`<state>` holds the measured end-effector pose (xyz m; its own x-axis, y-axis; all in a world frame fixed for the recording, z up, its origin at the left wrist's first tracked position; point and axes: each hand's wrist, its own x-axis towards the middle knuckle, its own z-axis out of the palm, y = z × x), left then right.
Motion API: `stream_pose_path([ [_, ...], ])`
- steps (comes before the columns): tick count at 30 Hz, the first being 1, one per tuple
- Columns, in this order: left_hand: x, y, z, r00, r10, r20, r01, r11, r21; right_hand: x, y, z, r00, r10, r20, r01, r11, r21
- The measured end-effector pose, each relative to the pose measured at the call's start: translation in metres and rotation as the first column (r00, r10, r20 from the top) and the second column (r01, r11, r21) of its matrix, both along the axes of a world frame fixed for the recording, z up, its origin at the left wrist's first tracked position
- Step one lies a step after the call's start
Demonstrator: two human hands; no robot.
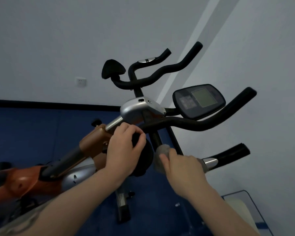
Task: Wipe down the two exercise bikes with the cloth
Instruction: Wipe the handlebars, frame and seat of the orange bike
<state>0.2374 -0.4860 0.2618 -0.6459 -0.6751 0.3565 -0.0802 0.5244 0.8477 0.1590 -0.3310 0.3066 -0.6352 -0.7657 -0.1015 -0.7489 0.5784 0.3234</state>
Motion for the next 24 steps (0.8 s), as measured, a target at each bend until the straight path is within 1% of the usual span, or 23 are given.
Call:
stream_pose_path([
  [1,0.000,0.000,0.000,1.000,0.002,0.000,-0.002,1.000,0.000,0.000,0.002,0.001,1.000,-0.017,0.007,0.017,1.000,0.009],
  [2,-0.001,0.000,0.000,1.000,0.007,0.001,-0.007,1.000,-0.008,-0.004,-0.002,0.003,0.998,-0.043,0.056,0.043,0.999,-0.001],
  [4,-0.001,0.000,-0.001,1.000,0.012,0.005,-0.012,0.999,-0.036,-0.019,-0.023,0.001,0.965,-0.130,0.227,0.142,0.989,-0.035],
  [5,-0.001,0.001,-0.001,1.000,0.012,0.008,-0.012,0.999,-0.046,-0.028,-0.035,0.002,0.926,-0.173,0.335,0.199,0.979,-0.044],
  [6,-0.001,0.000,0.000,1.000,0.010,0.009,-0.009,0.999,-0.050,-0.033,-0.044,0.003,0.888,-0.180,0.423,0.226,0.972,-0.061],
  [7,-0.001,0.000,0.000,1.000,0.005,0.007,-0.004,0.999,-0.048,-0.035,-0.048,0.003,0.869,-0.166,0.467,0.234,0.968,-0.092],
  [8,0.000,0.001,0.001,1.000,0.001,0.004,-0.001,0.999,-0.043,-0.034,-0.046,0.002,0.875,-0.144,0.462,0.223,0.967,-0.121],
  [10,0.000,0.000,0.001,1.000,-0.005,0.010,0.006,0.999,-0.037,-0.026,-0.034,-0.005,0.932,-0.104,0.348,0.166,0.974,-0.155],
  [11,0.000,0.000,0.001,1.000,-0.005,0.014,0.006,0.999,-0.037,-0.023,-0.028,-0.006,0.949,-0.087,0.303,0.136,0.980,-0.145],
  [12,0.000,0.000,0.000,1.000,-0.005,0.019,0.006,0.999,-0.038,-0.022,-0.026,-0.006,0.951,-0.082,0.299,0.127,0.983,-0.135],
  [15,-0.001,-0.001,-0.001,1.000,-0.005,0.014,0.006,0.999,-0.053,-0.031,-0.046,-0.001,0.897,-0.150,0.416,0.232,0.960,-0.154],
  [17,-0.001,-0.003,-0.002,1.000,-0.015,0.007,0.015,0.999,-0.040,-0.033,-0.056,-0.003,0.876,-0.163,0.454,0.292,0.929,-0.229],
  [18,-0.001,-0.003,-0.002,1.000,-0.022,0.005,0.023,0.999,-0.032,-0.029,-0.056,-0.005,0.880,-0.159,0.447,0.300,0.916,-0.265],
  [19,-0.001,-0.003,-0.002,1.000,-0.030,0.006,0.030,0.999,-0.029,-0.025,-0.052,-0.007,0.899,-0.150,0.411,0.285,0.914,-0.290],
  [21,-0.001,-0.004,-0.001,0.999,-0.039,0.017,0.039,0.999,-0.026,-0.013,-0.036,-0.012,0.952,-0.117,0.284,0.206,0.929,-0.307],
  [24,0.000,-0.005,0.001,0.998,-0.049,0.040,0.051,0.998,-0.045,0.006,-0.004,-0.012,0.997,0.018,0.072,0.002,0.964,-0.267],
])
